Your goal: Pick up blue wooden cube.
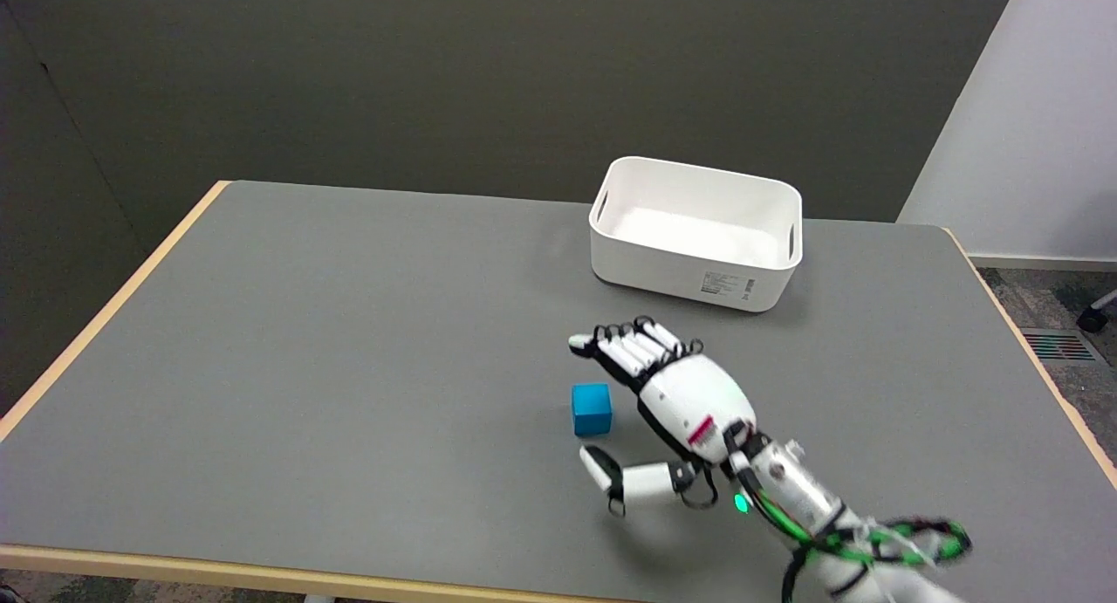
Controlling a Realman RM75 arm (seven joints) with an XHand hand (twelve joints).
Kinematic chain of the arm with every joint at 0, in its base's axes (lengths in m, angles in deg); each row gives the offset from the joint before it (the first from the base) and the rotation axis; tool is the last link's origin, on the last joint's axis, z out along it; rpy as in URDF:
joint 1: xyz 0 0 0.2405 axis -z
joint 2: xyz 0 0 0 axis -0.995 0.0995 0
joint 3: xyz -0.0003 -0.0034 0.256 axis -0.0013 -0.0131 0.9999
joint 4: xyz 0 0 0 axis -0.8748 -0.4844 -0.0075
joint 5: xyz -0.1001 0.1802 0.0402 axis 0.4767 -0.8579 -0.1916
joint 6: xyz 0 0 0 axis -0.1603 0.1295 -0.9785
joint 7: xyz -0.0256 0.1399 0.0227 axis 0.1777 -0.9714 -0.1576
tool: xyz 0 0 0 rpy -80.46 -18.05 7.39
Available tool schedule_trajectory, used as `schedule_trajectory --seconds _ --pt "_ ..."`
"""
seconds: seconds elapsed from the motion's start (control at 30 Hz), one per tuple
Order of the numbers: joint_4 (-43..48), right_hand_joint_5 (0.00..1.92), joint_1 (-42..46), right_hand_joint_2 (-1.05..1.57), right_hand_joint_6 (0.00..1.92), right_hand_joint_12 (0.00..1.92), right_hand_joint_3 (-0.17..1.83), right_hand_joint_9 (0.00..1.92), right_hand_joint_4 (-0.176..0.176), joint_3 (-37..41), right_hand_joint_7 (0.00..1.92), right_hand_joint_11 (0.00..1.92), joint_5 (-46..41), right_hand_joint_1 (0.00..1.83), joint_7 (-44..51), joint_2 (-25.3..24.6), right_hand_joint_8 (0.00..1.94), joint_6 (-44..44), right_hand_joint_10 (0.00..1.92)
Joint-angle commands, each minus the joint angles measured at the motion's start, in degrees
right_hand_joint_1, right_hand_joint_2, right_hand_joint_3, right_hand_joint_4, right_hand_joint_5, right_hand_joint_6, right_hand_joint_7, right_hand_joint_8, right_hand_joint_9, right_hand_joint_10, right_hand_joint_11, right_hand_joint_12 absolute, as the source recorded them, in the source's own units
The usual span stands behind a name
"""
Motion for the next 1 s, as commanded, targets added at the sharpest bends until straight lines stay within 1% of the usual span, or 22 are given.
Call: schedule_trajectory --seconds 0.03,0.23,0.3,0.4,0.67,0.77,1.0 --pt "5.54 0.17 -13.11 0.65 0.43 1.21 0.96 0.24 -0.041 10.11 0.26 0.07 1.57 0.57 1.8 3.72 0.5 -17.42 0.81" --pt "5.07 0.19 -9.99 0.65 0.45 1.21 0.96 0.26 -0.036 9.74 0.28 0.07 2.03 0.56 1.79 4.56 0.5 -17.26 0.81" --pt "4.61 0.21 -9.0 0.65 0.47 1.22 0.96 0.28 -0.028 9.51 0.31 0.08 3.27 0.56 1.79 4.56 0.52 -17.1 0.83" --pt "2.77 0.24 -5.96 0.68 0.46 1.27 0.87 0.29 -0.027 9.48 0.34 0.08 4.98 0.62 1.79 4.39 0.48 -16.73 0.88" --pt "-5.51 0.26 5.95 0.66 0.49 1.3 0.87 0.32 -0.025 14.34 0.38 0.11 5.01 0.6 1.72 4.01 0.51 -12.9 0.92" --pt "-6.68 0.26 7.13 0.66 0.5 1.3 0.87 0.32 -0.025 14.69 0.39 0.12 5.01 0.58 0.3 3.78 0.51 -12.15 0.93" --pt "-6.82 0.26 5.5 0.66 0.5 1.33 0.87 0.32 -0.024 13.38 0.39 0.14 6.01 0.57 -2.51 3.59 0.51 -12.38 0.93"
